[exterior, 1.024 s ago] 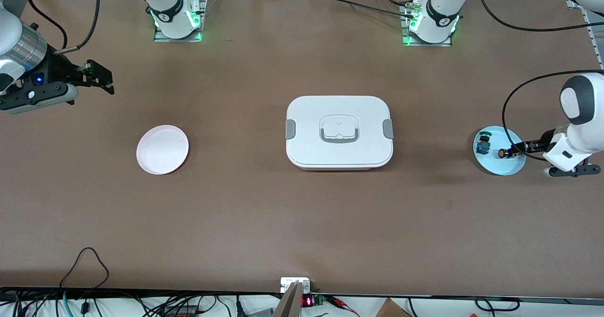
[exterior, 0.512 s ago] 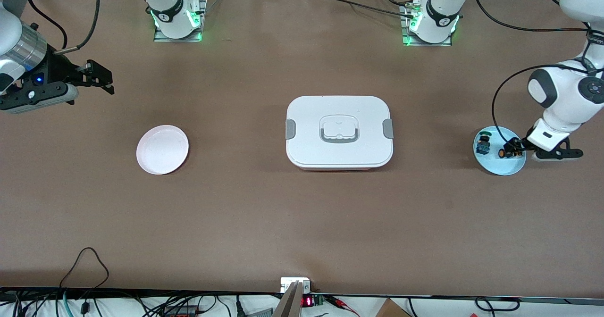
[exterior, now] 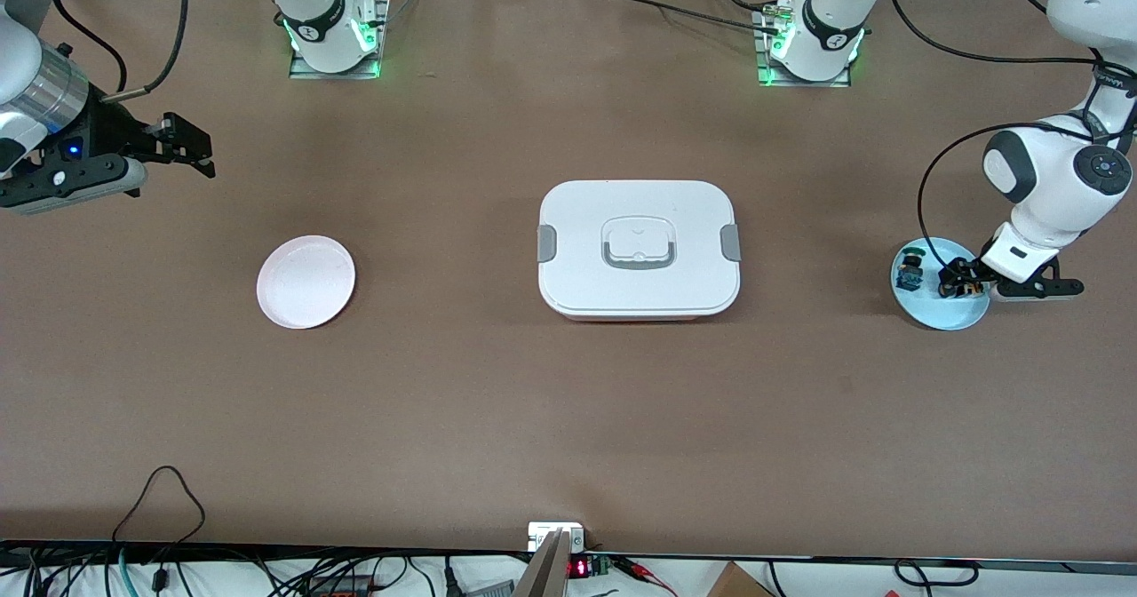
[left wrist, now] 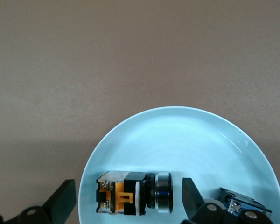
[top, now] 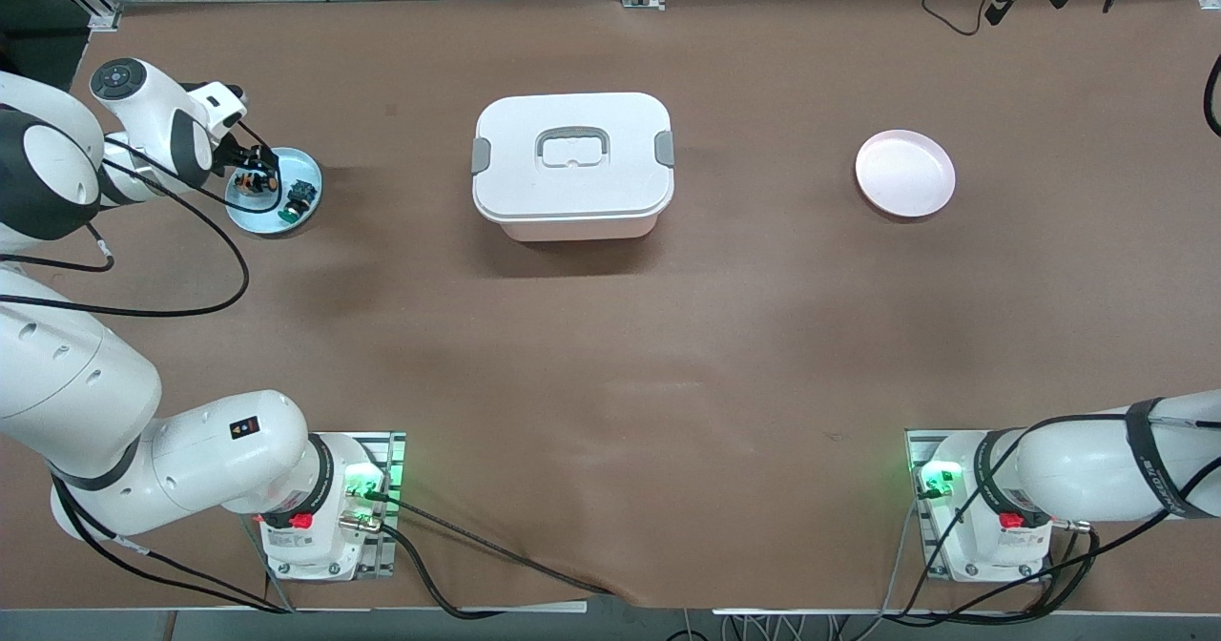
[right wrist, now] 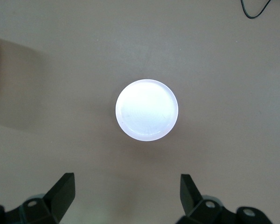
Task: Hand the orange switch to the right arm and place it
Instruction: 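Close the left gripper on the orange switch and lift it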
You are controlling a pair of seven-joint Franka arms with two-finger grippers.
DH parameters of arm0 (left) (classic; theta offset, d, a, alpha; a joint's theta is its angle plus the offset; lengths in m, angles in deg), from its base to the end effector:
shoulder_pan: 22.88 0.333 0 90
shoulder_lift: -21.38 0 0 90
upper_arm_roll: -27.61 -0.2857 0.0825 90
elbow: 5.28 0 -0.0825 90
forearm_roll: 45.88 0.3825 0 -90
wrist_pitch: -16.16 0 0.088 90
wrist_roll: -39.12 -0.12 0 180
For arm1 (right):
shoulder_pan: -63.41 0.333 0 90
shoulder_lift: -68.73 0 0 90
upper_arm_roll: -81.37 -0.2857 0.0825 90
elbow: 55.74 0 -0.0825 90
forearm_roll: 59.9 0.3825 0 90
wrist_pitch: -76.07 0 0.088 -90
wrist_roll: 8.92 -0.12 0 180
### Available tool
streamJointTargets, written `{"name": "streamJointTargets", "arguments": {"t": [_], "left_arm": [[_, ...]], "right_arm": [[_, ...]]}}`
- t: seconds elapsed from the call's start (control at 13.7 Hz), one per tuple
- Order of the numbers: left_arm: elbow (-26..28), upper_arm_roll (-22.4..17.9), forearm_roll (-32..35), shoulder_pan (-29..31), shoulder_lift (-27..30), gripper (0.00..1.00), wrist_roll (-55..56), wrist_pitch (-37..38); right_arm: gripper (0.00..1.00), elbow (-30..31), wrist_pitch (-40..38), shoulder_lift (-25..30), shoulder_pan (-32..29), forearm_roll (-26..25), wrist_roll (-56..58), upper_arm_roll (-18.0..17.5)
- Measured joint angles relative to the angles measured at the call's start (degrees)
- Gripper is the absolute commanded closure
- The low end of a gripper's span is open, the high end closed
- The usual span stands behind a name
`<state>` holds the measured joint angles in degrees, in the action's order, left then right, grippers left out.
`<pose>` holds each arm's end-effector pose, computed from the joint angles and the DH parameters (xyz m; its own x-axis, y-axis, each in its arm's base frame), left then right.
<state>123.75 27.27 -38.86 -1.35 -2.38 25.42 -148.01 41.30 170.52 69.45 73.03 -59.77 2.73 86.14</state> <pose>0.5113 0.1986 0.1583 0.9845 0.0178 0.1744 0.0362 -0.9941 -0.1025 0.5502 0.0467 0.5368 0.9584 0.2838 -0.0313 0.2837 -0.9589 -0.0098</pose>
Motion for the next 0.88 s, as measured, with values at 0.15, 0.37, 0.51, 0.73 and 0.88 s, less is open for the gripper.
{"name": "streamJointTargets", "arguments": {"t": [0.15, 0.37, 0.51, 0.73, 0.88], "left_arm": [[0.01, 0.01, 0.0, 0.03, -0.69, 0.0, 0.0, 0.0], [0.02, 0.22, 0.0, 0.11, -1.53, 0.0, 0.0, 0.0], [0.03, 0.31, 0.0, 0.2, -1.96, 0.14, 0.0, 0.0], [0.02, 0.31, 0.0, 0.25, -2.38, 0.72, -0.76, 0.03], [-0.05, 0.32, 0.0, 0.31, -2.34, 0.8, -3.57, 0.1]], "right_arm": [[0.0, 0.0, 0.0, 0.0, 0.0, 0.0, -0.01, 0.0], [0.0, 0.0, -0.02, 0.0, 0.0, 0.0, -0.01, 0.0], [0.0, 0.0, -0.04, 0.0, 0.0, 0.0, -0.02, 0.0], [0.0, 0.0, -0.04, 0.0, 0.0, 0.0, -0.02, 0.0], [0.0, 0.0, -0.04, 0.0, 0.0, 0.0, -0.02, 0.0]]}}
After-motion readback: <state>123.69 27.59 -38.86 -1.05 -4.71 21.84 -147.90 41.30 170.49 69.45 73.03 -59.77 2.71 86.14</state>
